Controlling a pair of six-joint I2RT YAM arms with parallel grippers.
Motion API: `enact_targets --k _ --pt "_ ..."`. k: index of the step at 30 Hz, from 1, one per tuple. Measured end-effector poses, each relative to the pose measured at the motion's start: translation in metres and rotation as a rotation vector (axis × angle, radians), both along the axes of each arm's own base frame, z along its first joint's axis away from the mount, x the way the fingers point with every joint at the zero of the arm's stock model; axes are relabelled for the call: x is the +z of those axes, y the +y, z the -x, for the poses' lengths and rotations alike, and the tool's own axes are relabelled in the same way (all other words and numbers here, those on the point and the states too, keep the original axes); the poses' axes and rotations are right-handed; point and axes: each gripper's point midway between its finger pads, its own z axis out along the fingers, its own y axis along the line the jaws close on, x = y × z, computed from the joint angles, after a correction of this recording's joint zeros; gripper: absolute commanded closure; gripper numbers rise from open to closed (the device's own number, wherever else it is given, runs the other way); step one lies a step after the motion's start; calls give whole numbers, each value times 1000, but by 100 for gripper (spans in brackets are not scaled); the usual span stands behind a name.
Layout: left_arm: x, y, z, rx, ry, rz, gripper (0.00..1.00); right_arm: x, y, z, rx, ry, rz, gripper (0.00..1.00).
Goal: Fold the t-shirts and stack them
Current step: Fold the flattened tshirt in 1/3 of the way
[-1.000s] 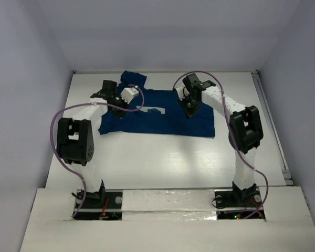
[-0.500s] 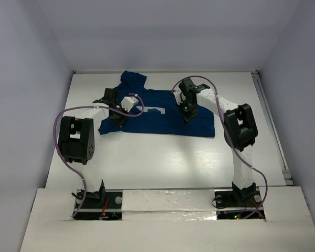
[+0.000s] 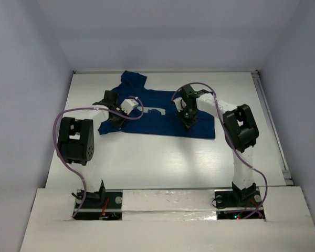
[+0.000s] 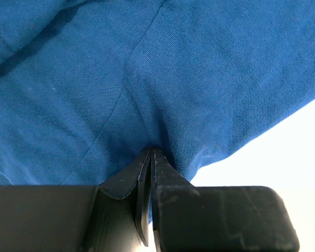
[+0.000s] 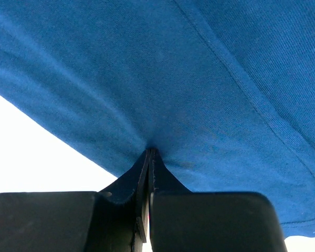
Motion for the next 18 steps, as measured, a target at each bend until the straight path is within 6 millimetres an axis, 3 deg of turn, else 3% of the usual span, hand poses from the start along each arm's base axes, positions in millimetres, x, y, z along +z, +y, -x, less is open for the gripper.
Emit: enact_targets --k 9,18 --pt "-1 8 12 -125 -8 -35 100 -3 0 20 86 18 -17 100" --pt "-5 22 62 -370 151 -38 100 -5 14 51 248 64 3 100"
